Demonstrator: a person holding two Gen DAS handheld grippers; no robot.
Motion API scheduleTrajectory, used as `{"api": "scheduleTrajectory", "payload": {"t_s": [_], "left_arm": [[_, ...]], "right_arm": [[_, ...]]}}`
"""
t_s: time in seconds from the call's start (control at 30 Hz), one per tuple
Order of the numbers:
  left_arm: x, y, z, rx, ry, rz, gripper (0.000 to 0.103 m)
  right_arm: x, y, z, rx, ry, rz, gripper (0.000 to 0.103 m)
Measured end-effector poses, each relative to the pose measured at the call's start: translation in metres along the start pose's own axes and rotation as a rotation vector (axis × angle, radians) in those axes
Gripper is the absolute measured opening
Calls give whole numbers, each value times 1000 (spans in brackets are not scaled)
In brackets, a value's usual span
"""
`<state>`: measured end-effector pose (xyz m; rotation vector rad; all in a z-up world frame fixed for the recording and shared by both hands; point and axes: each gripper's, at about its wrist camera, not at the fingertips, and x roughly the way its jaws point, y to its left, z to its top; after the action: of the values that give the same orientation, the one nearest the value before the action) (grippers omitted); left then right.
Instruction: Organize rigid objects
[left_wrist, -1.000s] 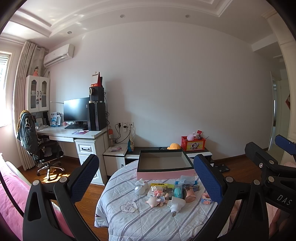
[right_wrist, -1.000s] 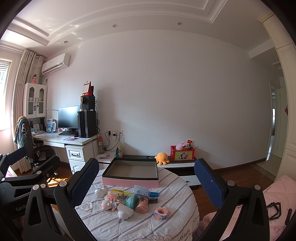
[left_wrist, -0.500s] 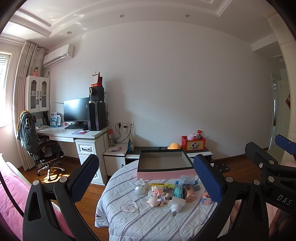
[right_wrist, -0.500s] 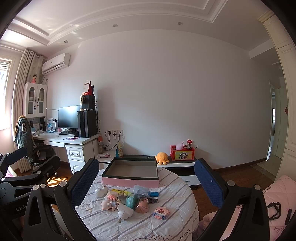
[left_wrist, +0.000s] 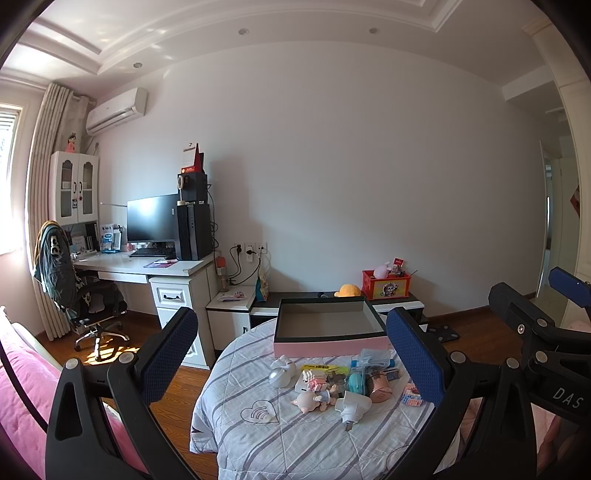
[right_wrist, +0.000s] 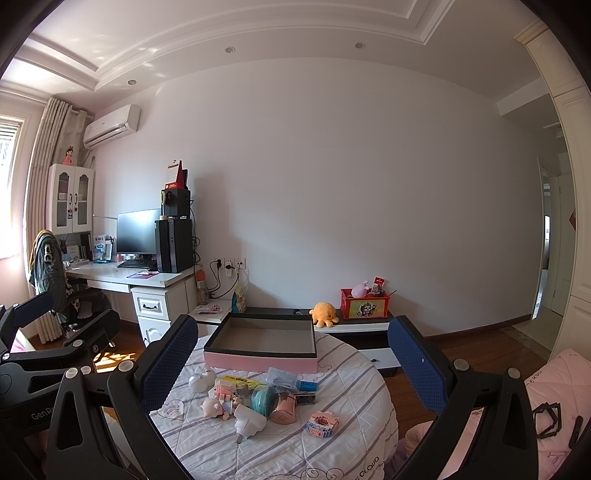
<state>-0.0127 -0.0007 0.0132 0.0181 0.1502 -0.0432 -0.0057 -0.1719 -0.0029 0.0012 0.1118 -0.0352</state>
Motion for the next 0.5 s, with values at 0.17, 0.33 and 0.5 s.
{"api": "scheduleTrajectory", "payload": {"t_s": [0.17, 0.33, 0.5], "left_arm": [[0, 0, 0, 0, 0, 1, 103], [1, 0, 0, 1, 1, 1, 103], [1, 0, -1, 1, 2, 1, 103]], "right_arm": [[2, 0, -3, 1, 3, -1, 103], [3, 0, -6, -1, 4, -1, 103], [5, 2, -9, -5, 8, 0, 103]]}}
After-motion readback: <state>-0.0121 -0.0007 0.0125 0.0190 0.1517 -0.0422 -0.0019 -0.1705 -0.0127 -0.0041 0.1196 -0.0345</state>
